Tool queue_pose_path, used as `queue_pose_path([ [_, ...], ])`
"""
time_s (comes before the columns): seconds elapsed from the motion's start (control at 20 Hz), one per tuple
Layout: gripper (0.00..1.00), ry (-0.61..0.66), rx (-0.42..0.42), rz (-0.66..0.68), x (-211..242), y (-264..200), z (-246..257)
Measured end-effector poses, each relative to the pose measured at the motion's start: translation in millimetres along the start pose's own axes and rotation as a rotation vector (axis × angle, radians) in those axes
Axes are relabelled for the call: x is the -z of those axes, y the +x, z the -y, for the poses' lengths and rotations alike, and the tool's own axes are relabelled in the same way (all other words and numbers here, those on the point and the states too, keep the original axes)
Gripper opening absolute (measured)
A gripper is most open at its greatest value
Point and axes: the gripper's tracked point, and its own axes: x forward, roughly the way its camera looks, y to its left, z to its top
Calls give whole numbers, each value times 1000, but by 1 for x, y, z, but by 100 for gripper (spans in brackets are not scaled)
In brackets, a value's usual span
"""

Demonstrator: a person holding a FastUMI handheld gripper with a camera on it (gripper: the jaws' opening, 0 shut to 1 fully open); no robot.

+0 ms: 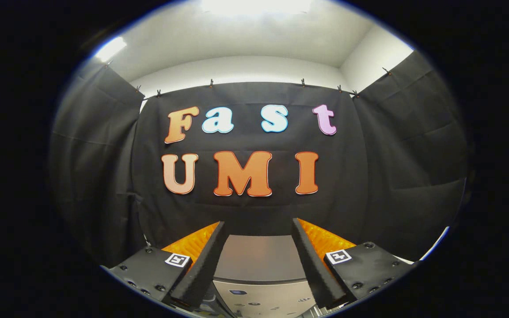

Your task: Put the clothes into the washing machine and then close the washing machine lid.

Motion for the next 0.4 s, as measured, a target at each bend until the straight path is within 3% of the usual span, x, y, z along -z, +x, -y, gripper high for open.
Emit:
queue_pose_path([
  [0.4, 96, 14, 74, 1, 9, -5, 25],
])
